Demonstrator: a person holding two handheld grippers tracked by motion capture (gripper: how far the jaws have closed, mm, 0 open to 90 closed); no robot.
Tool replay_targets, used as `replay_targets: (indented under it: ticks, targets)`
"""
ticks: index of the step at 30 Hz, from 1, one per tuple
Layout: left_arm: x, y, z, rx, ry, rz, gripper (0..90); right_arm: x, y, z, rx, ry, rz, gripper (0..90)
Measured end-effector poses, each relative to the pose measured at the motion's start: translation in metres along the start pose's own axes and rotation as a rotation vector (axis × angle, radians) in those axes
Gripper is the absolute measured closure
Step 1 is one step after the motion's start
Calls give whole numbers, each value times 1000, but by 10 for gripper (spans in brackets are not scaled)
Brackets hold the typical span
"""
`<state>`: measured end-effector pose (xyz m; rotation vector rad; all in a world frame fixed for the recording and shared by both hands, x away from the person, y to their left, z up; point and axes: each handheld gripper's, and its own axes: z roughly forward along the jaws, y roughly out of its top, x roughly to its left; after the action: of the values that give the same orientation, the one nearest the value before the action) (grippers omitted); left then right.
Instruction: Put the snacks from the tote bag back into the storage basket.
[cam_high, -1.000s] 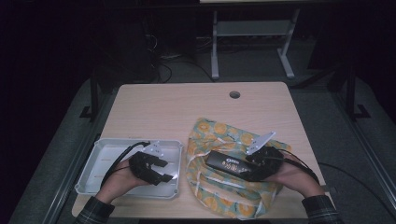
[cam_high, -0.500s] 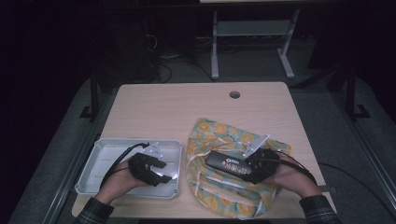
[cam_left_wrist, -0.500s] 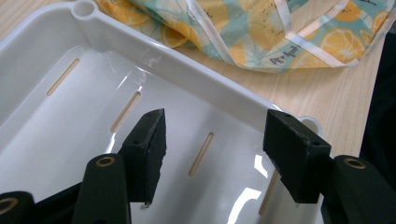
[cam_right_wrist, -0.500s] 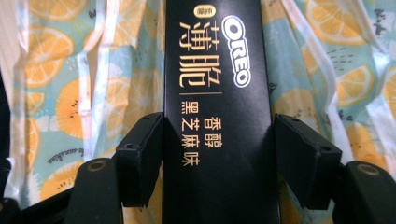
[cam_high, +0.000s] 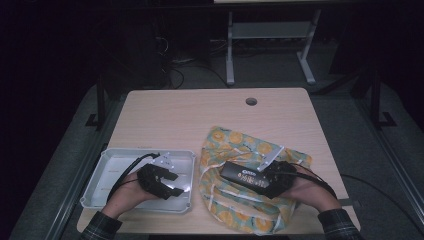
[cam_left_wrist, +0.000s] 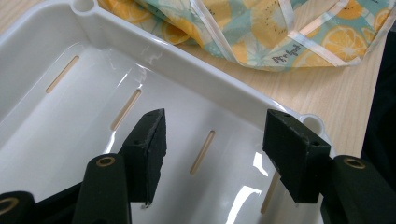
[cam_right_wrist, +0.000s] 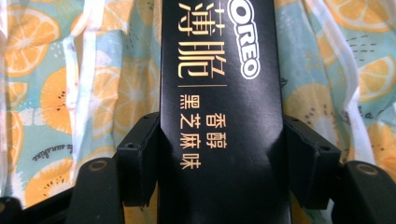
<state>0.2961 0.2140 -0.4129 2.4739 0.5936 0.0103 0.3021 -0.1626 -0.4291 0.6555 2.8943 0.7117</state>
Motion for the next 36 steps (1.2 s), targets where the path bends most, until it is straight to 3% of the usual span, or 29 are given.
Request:
replay_targets:
  ticks: [14, 24, 36]
  targets:
    - [1, 0, 0, -1, -1, -1, 393, -2, 1, 0, -2, 24, 0, 364]
    - [1, 0, 0, 1, 0, 1, 394, -4, 4, -18, -66, 27, 23, 362]
    - [1, 0, 1, 9, -4, 4, 394, -11, 9, -36, -121, 7, 14, 362]
